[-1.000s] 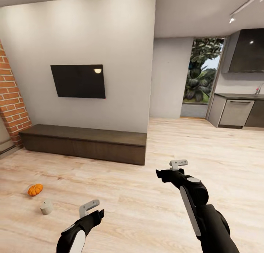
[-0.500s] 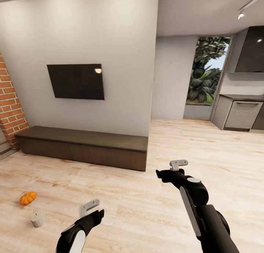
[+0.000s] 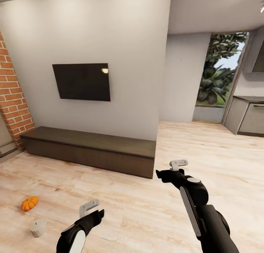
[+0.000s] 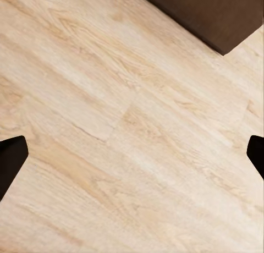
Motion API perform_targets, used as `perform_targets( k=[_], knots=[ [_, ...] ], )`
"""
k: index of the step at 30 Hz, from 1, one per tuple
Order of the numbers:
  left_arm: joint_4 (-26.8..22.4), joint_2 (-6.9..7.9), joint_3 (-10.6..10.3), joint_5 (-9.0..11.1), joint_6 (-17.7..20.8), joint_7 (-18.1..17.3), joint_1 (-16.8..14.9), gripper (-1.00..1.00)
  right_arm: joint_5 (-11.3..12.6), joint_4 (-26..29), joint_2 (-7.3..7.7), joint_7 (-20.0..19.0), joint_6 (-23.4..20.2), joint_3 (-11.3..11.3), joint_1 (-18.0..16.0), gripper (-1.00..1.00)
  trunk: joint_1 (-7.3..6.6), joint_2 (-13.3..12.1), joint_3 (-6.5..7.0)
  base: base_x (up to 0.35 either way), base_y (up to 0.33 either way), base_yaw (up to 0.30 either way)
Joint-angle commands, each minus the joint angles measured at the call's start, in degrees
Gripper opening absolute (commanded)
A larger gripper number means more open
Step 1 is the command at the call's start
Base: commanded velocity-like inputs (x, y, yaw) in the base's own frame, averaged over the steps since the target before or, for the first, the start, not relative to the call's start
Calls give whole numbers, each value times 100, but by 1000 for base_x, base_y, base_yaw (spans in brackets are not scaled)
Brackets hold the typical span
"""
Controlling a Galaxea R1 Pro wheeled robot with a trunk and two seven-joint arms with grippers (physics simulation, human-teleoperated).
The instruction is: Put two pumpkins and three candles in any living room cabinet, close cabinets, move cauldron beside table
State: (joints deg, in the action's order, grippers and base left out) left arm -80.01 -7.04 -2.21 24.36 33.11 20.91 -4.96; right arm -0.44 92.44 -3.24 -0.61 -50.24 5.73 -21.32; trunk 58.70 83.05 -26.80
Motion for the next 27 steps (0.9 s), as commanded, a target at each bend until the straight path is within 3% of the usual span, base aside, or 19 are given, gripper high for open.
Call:
perform_targets(
  k=[1, 21, 27],
  knots=[
    [-5, 1, -8, 60, 12, 54, -5, 100, -6, 9, -1, -7, -30, -2, -3, 100, 3, 3, -7, 298, 151, 274],
    [-6, 1, -6, 54, 11, 54, -5, 100, -8, 10, 2, -5, -48, 0, -3, 100, 3, 3, -7, 269, 201, 296],
    [-6, 1, -13, 52, 10, 54, -5, 100, -12, 11, 6, -3, -48, -2, -3, 100, 3, 3, -7, 309, 81, 300]
  ],
)
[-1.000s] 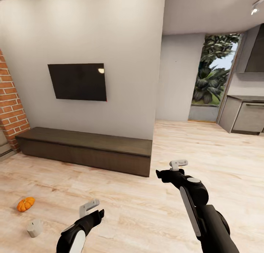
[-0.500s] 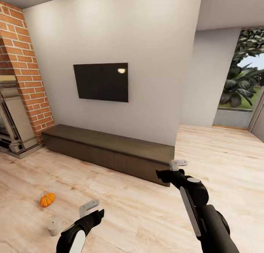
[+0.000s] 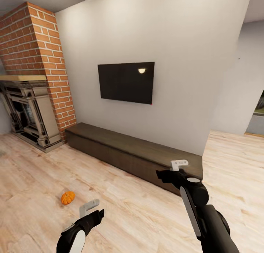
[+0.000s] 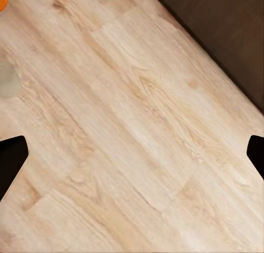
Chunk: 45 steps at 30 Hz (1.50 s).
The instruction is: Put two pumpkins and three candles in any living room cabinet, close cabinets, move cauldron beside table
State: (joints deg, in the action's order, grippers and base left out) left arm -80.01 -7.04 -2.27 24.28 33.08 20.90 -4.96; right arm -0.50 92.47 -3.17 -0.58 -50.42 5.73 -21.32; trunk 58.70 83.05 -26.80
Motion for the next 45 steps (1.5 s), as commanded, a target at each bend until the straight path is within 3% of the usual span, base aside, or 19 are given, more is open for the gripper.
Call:
perform_targets(
  k=[1, 15, 19, 20, 21, 22, 25, 30, 45],
  knots=[
    [-5, 1, -8, 60, 13, 54, -5, 100, -7, 8, 0, -7, -29, -2, -3, 100, 3, 3, -7, 328, 29, 300],
    [-41, 1, -7, 63, 7, 57, -5, 100, -8, 8, 1, -8, -42, 1, -3, 100, 3, 3, -7, 317, 5, 300],
    [-204, -6, 41, 78, 13, 66, -5, 100, -9, 8, 4, -7, -362, -12, -9, 100, 3, 3, -7, 83, 0, 300],
    [-256, -8, 67, 106, 15, 67, -3, 100, -10, 8, 10, -6, -457, -17, -13, 100, 3, 3, -7, 46, 0, 300],
    [-383, -8, 144, 369, 19, 85, 5, 100, -11, 8, 54, -8, -670, -18, -16, 100, 3, 3, -7, 24, 0, 300],
    [-477, -2, 296, 907, 21, 111, 24, 100, -8, 8, 260, -12, -824, -19, -52, 100, 3, 3, -7, 8, 0, 300],
    [-500, -1, 414, 1082, 22, 118, 31, 100, -5, 8, 409, -17, -856, -6, -50, 100, 3, 3, -7, 5, 0, 300],
    [-499, 0, 603, 1228, 29, 129, 37, 100, -3, 8, 551, -20, -852, 11, -21, 100, 3, 3, -7, 2, 0, 300],
    [-450, 1, 656, 1249, 23, 100, 39, 100, 11, 8, 589, -21, -846, 40, -12, 100, 3, 3, -33, 0, 0, 300]
  ],
)
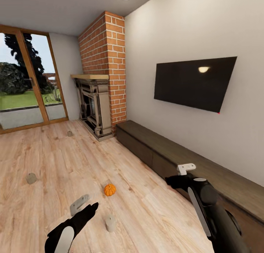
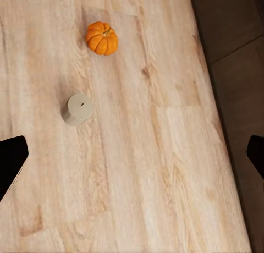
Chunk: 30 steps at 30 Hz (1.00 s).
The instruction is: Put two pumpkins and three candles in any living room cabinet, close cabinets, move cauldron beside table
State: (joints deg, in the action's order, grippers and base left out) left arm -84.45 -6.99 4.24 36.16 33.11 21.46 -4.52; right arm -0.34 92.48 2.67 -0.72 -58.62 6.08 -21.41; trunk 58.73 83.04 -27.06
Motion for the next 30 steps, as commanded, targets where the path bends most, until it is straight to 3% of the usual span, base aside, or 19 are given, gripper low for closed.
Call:
perform_targets(
  k=[1, 11, 22, 30],
  knots=[
    [-6, -5, 6, 59, 21, 44, -5, 100, -4, 7, 5, -8, -27, 6, -4, 100, 0, 4, -9, 0, 0, 300],
    [-2, -5, 7, 50, 5, 50, -5, 100, -1, 7, 6, -8, -35, 13, -4, 100, 0, 4, -44, 43, 0, 295],
    [31, -5, 7, 57, 3, 28, -5, 100, -1, 7, 6, -8, -41, 13, -4, 100, 0, 4, -90, 295, 6, 289],
    [33, -5, 7, 65, 7, 25, -5, 100, -1, 7, 6, -8, -44, 9, -5, 100, 0, 4, -124, 301, 151, 289]
  ],
)
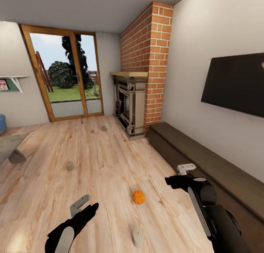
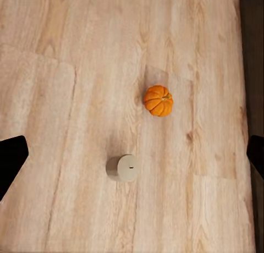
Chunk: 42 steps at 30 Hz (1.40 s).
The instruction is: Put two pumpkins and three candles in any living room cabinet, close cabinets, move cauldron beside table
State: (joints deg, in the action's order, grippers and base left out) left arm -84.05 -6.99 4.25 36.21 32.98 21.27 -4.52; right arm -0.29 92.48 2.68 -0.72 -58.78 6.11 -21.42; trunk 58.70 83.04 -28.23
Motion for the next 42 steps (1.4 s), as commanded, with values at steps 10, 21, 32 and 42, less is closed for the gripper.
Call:
perform_targets(
  k=[10, 21, 32, 42],
  knots=[
    [-6, -4, -1, 60, 17, 49, -5, 100, -6, 7, 5, -8, -34, -3, -7, 100, 3, 4, -49, 192, 24, 289],
    [0, -4, 14, 67, 24, 47, -5, 100, -6, 7, 5, -8, -37, -5, -7, 100, 3, 4, -95, 13, 0, 289],
    [245, -4, 14, 78, 24, 63, -5, 100, -6, 7, 5, -8, -37, -5, -6, 100, 3, 4, -138, 0, -128, 289],
    [249, -4, 22, 79, 24, 50, -5, 100, -6, 7, 5, -8, -45, -5, -4, 100, 3, 4, -177, 0, -70, 289]
  ],
)
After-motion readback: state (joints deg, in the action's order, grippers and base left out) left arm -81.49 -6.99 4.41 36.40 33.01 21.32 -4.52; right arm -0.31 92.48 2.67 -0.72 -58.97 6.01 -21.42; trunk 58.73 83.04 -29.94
